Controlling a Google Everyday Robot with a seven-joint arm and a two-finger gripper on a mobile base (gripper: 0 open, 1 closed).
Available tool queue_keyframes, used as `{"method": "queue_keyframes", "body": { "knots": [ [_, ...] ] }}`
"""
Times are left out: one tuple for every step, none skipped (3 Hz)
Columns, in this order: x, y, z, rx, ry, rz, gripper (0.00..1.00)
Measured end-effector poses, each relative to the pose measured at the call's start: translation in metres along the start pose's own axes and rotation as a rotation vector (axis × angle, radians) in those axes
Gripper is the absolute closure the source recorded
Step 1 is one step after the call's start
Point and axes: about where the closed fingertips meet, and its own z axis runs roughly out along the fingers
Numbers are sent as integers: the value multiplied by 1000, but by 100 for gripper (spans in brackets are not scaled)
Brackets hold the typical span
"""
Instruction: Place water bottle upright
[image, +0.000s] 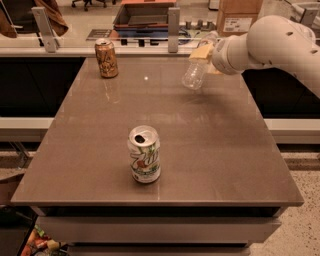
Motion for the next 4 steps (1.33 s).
{"method": "queue_keyframes", "body": {
  "knots": [
    [-5,2,-6,0,-103,-61,100],
    [-5,2,-6,0,-103,-61,100],
    [-10,6,-8,-14,-90,-110,100],
    [-27,15,-11,-50,-44,-223,100]
  ]
}}
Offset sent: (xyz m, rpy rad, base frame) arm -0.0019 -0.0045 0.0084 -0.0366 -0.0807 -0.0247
